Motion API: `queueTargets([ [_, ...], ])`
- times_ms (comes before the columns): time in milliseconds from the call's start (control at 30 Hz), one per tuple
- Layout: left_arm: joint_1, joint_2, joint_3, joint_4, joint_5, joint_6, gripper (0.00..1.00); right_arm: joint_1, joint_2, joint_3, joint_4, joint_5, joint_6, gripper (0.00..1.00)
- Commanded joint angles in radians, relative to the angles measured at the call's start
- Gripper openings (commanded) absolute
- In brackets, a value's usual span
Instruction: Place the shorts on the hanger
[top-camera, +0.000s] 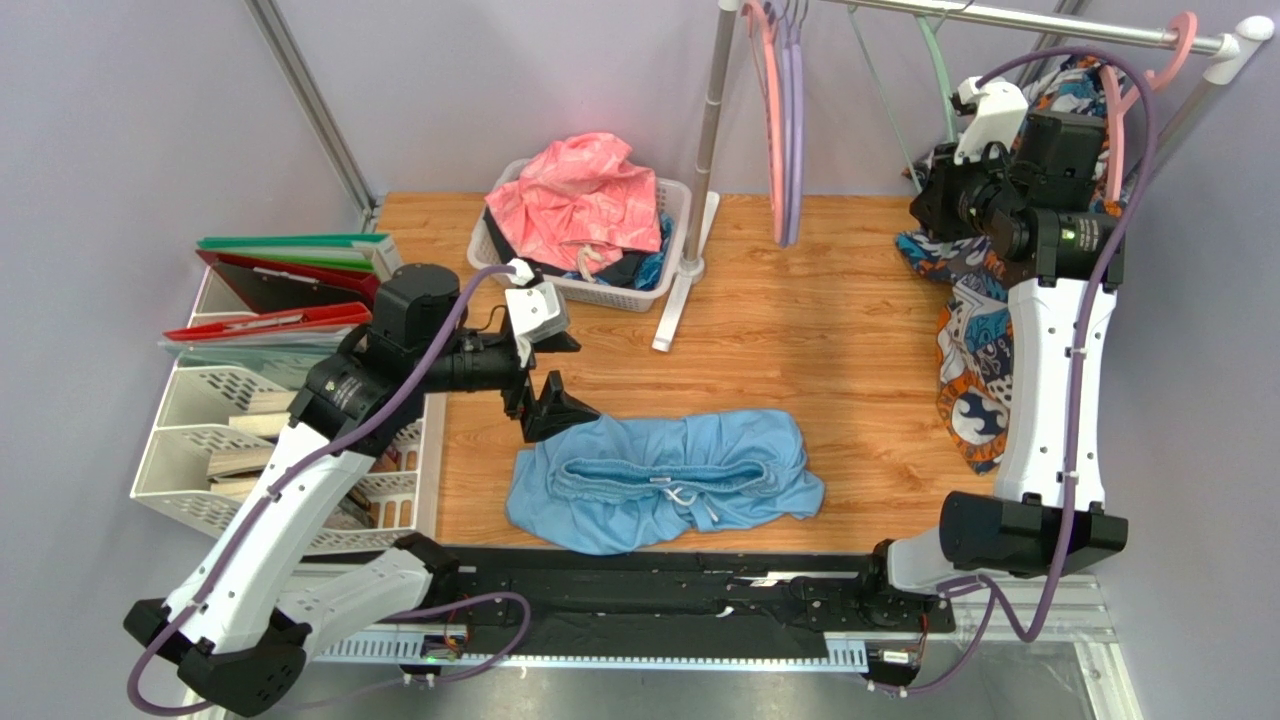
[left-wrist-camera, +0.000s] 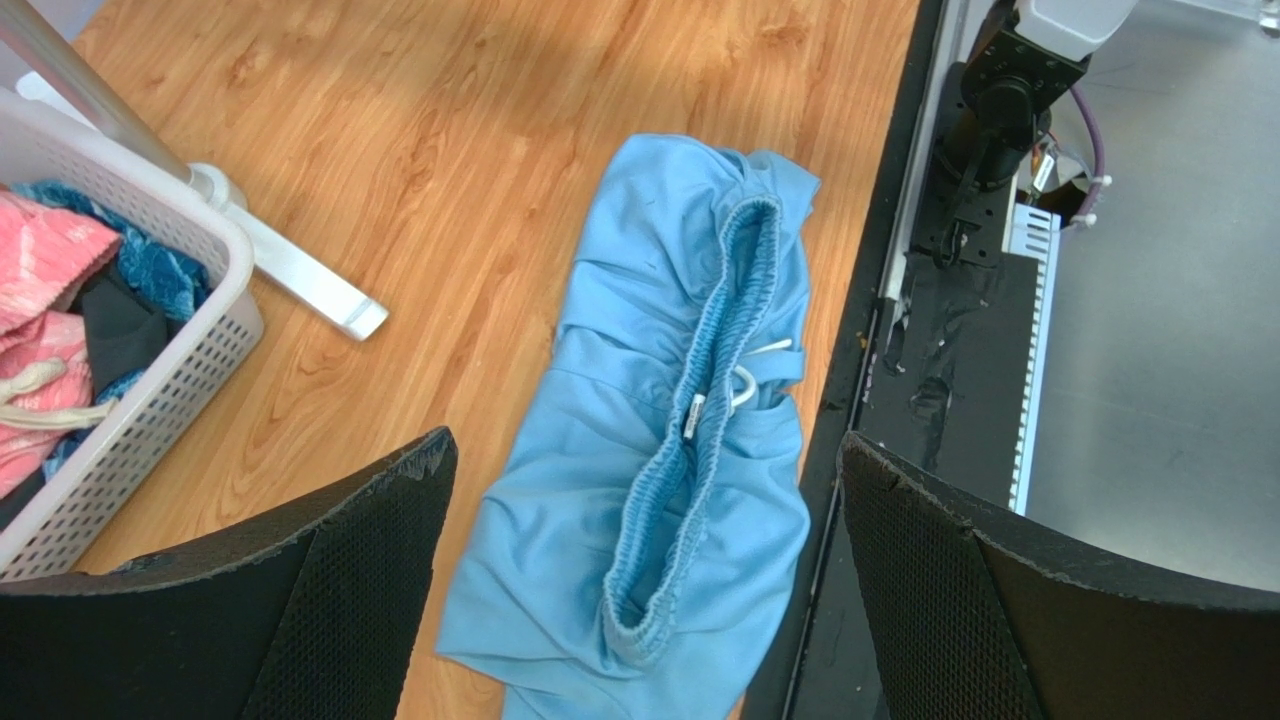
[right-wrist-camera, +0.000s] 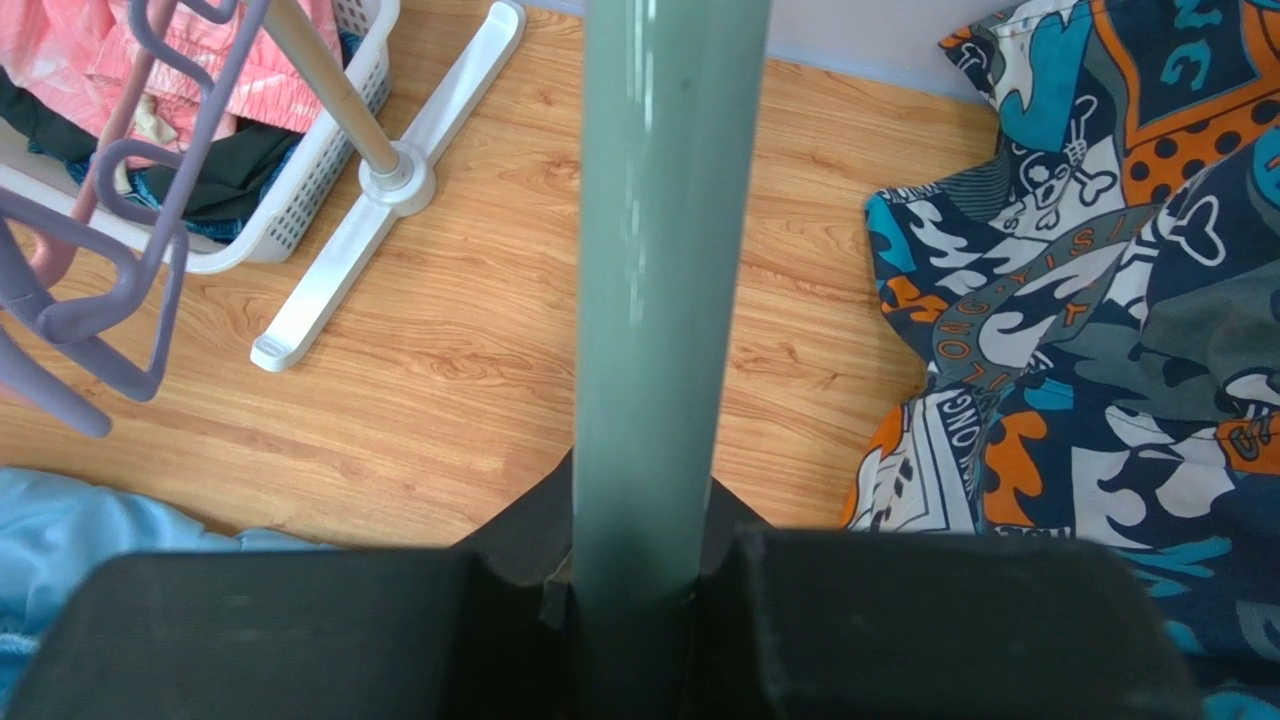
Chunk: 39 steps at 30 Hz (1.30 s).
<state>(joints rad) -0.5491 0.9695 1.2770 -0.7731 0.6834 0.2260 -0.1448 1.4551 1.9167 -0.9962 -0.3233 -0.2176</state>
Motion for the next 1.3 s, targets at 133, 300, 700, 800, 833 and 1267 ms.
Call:
queueTargets([
  [133, 0.003, 0.011, -0.014, 0.009, 0.008, 0.016, 0.99, -0.002, -0.180, -0.138, -0.021, 0.088, -0.095, 0.00],
  [300, 0.003, 0.023, -0.044, 0.026, -0.004, -0.022, 0.99, -0.002, -0.387, -0.339, -0.143, 0.197, -0.123, 0.00],
  [700, 0.063, -0.070, -0.313, 0.233, -0.165, -0.293, 0.99, -0.001, -0.666, -0.562, -0.673, 0.087, -0.399, 0.00],
  [800, 0.069, -0.110, -0.358, 0.285, -0.170, -0.289, 0.99, 0.004, -0.758, -0.622, -0.674, 0.055, -0.539, 0.00],
  [833, 0.069, -0.118, -0.363, 0.296, -0.173, -0.280, 0.99, 0.005, -0.774, -0.645, -0.674, 0.040, -0.575, 0.00],
  [1267, 0.069, -0.153, -0.314, 0.110, -0.067, 0.039, 0.99, 0.112, -0.671, -0.745, -0.673, -0.164, -0.908, 0.00],
])
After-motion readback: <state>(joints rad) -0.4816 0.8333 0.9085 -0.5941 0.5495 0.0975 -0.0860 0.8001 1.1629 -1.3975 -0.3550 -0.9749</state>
